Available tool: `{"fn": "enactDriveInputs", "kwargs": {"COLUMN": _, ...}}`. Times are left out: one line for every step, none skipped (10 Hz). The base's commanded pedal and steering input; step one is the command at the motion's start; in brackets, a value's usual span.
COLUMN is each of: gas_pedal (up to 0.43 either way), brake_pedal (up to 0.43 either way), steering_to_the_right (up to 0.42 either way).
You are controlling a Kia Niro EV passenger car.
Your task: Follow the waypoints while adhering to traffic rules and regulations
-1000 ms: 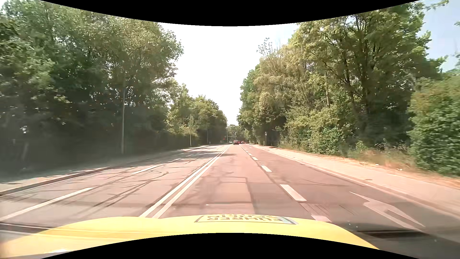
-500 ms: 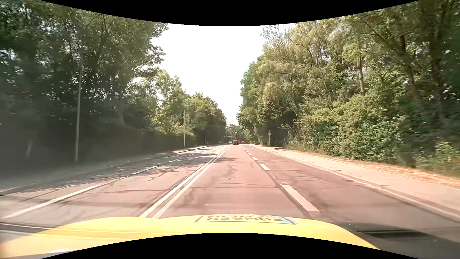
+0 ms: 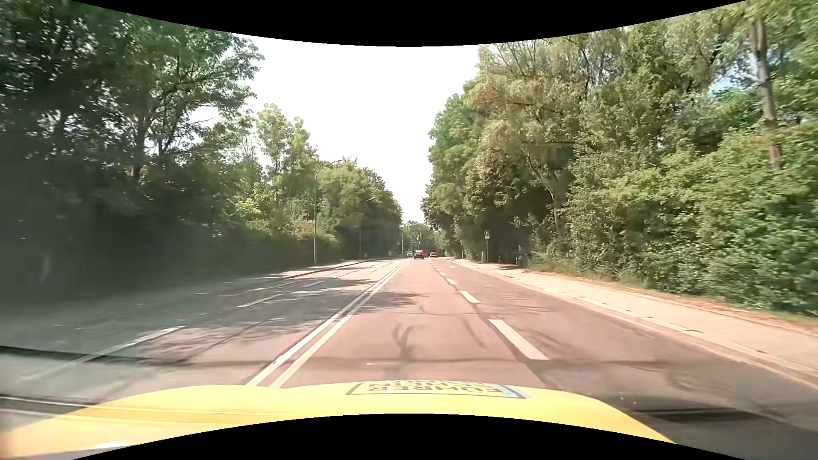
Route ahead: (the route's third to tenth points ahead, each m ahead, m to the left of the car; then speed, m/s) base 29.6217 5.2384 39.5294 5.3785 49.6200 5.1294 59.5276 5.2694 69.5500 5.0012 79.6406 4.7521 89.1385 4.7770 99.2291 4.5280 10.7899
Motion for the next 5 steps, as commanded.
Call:
{"fn": "enactDriveInputs", "kwargs": {"gas_pedal": 0.000, "brake_pedal": 0.000, "steering_to_the_right": 0.000}}
{"fn": "enactDriveInputs", "kwargs": {"gas_pedal": 0.000, "brake_pedal": 0.000, "steering_to_the_right": 0.000}}
{"fn": "enactDriveInputs", "kwargs": {"gas_pedal": 0.000, "brake_pedal": 0.000, "steering_to_the_right": 0.000}}
{"fn": "enactDriveInputs", "kwargs": {"gas_pedal": 0.000, "brake_pedal": 0.000, "steering_to_the_right": 0.000}}
{"fn": "enactDriveInputs", "kwargs": {"gas_pedal": 0.008, "brake_pedal": 0.000, "steering_to_the_right": 0.000}}
